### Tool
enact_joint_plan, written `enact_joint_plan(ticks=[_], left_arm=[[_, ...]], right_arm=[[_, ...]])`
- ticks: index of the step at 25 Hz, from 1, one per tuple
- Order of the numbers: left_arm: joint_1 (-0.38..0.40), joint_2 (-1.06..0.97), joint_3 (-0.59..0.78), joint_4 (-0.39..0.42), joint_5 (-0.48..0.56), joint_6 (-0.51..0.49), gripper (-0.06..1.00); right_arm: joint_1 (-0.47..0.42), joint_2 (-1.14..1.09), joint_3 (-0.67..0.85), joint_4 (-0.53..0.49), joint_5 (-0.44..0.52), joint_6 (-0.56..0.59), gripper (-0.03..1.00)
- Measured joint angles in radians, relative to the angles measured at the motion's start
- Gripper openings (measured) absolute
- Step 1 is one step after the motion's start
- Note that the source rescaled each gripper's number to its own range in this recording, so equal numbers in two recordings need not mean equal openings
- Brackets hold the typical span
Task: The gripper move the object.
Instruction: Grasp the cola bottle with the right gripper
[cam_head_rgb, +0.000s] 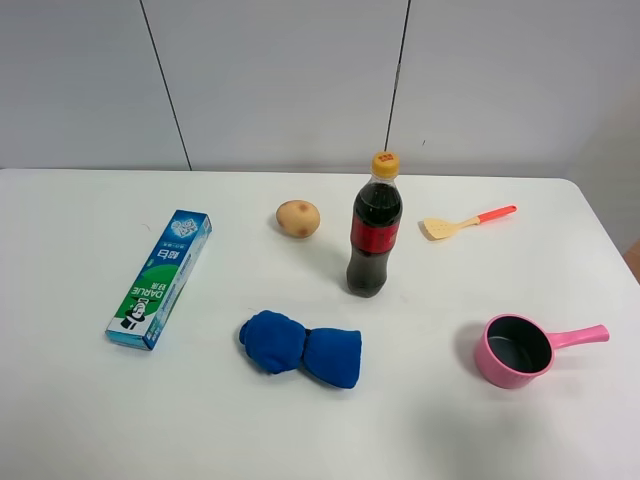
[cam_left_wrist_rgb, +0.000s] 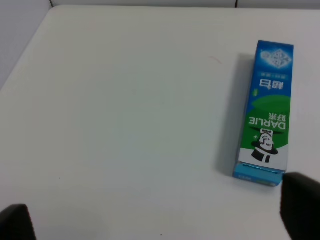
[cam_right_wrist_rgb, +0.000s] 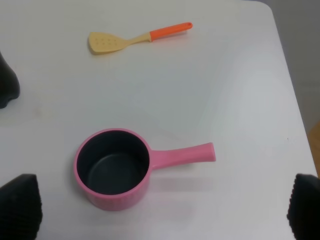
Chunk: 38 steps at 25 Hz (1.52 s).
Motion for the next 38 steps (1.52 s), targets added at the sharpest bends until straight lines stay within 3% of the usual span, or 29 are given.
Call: enact_joint_plan(ticks=[30,38], left_arm=[[0.000,0.000,0.000,-0.001,0.000,0.000,1.00],[0.000,0.000,0.000,0.000,0.000,0.000,1.00]], right_arm=[[0.000,0.000,0.000,0.004,0.000,-0.002,1.00],[0.000,0.097,0.000,0.043,0.000,-0.096,1.00]])
